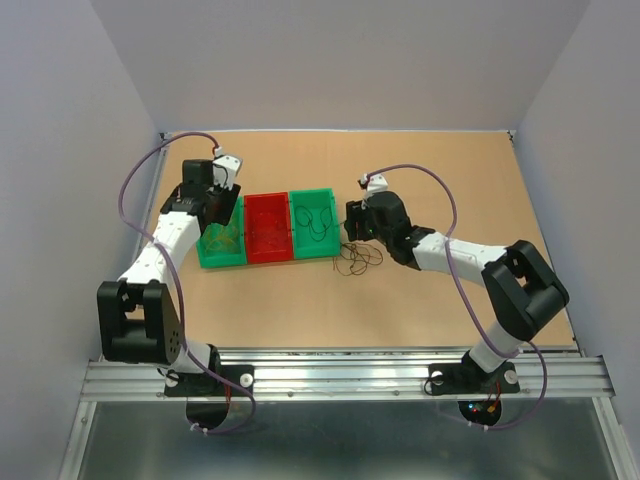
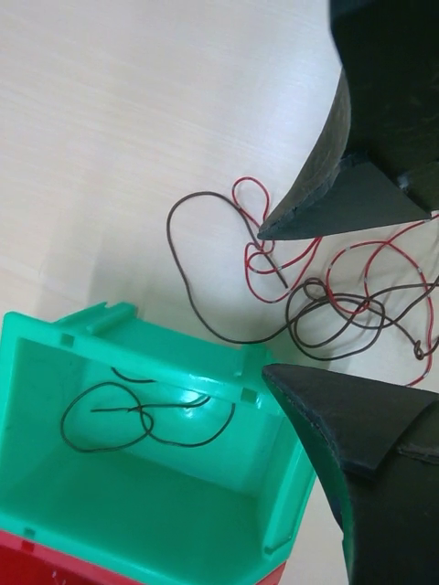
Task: Untangle the cables
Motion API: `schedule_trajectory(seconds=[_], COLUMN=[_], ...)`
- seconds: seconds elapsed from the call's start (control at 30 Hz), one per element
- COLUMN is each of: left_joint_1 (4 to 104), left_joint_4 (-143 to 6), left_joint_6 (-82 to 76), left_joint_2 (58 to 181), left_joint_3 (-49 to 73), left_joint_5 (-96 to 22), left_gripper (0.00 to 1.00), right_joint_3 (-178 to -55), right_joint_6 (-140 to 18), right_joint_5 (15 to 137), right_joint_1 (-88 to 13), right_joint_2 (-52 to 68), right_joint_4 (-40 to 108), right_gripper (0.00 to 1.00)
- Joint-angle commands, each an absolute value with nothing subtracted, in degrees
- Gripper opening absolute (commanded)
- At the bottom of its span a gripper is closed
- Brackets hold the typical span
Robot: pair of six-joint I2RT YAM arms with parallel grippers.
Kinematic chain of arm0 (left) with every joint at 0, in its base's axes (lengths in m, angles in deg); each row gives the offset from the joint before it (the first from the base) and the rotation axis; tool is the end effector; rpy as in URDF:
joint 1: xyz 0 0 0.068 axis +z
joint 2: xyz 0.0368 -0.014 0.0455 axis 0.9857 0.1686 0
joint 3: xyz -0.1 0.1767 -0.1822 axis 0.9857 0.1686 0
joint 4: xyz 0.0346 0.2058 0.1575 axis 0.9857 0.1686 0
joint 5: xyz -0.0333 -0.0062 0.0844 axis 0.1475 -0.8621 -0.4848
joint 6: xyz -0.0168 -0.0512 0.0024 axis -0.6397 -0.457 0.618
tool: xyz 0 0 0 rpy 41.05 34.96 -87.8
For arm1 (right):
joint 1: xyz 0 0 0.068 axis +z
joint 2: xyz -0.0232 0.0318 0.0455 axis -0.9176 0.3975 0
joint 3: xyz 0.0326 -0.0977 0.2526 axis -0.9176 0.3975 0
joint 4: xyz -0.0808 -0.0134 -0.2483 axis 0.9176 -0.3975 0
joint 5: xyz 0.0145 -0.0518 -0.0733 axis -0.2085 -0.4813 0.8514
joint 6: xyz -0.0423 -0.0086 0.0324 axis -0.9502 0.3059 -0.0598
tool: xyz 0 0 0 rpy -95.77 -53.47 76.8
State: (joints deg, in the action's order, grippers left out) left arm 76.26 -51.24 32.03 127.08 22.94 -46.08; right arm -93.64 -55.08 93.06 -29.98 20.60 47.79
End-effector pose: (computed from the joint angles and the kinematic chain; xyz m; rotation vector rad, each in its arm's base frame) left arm 0.3251 -0.0222 0.2706 0.5193 2.1767 0.2038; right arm 0.2912 0.2090 0.2115 -0.3226 2.0384 0.3648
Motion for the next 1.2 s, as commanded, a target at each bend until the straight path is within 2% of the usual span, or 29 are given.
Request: schedule_trajectory(seconds=[0.0, 0.07, 0.27, 0.33, 0.37, 0.4, 0.57, 0.67, 0.87, 1.07, 1.17], left_joint_1=[75.73, 75.37, 72.39, 70.9, 68.8, 67.47, 55.44, 48.76, 45.31, 45.14, 45.05], left_joint_4=[-49.81, -49.63, -49.02, -49.1, -49.45, -49.98, -54.8, -62.88, -89.92, -95.59, -100.85], left_joint_6=[31.83, 31.57, 30.69, 30.08, 29.29, 29.02, 28.49, 28.14, 19.39, 18.82, 21.81], left_joint_2=[122.84, 120.74, 117.3, 116.95, 116.86, 116.94, 122.21, 126.52, 127.58, 118.01, 112.92], left_joint_3=[20.93, 21.02, 20.23, 18.83, 17.26, 16.28, 9.6, 7.57, 17.05, 29.7, 36.82], left_joint_5=[-46.62, -46.54, -46.01, -45.57, -45.39, -45.31, -43.72, -41.01, -31.69, -27.56, -21.06], left_gripper=[0.66, 0.72, 0.74, 0.74, 0.74, 0.74, 0.74, 0.74, 0.74, 0.75, 0.81], right_joint_3=[-96.24, -97.03, -99.14, -100.02, -100.89, -101.16, -98.8, -94.67, -85.37, -78.76, -76.3], right_joint_6=[-55.99, -56.08, -57.05, -57.57, -57.58, -57.23, -55.56, -54.85, -52.92, -50.72, -49.23], right_joint_5=[95.23, 95.49, 94.18, 94.0, 94.17, 94.44, 90.58, 87.59, 84.68, 83.8, 81.08], right_joint_1=[-31.07, -31.77, -32.21, -32.21, -32.21, -32.21, -32.21, -32.04, -32.12, -32.12, -32.12], right_joint_2=[20.48, 21.97, 24.97, 26.2, 26.9, 26.99, 21.21, 13.74, -3.81, -18.25, -23.97], right_joint_4=[46.07, 45.8, 44.66, 44.31, 43.96, 43.61, 43.43, 43.78, 45.45, 48.0, 50.54], right_gripper=[0.58, 0.54, 0.44, 0.29, 0.05, 0.01, 0.01, 0.0, 0.0, 0.01, 0.01])
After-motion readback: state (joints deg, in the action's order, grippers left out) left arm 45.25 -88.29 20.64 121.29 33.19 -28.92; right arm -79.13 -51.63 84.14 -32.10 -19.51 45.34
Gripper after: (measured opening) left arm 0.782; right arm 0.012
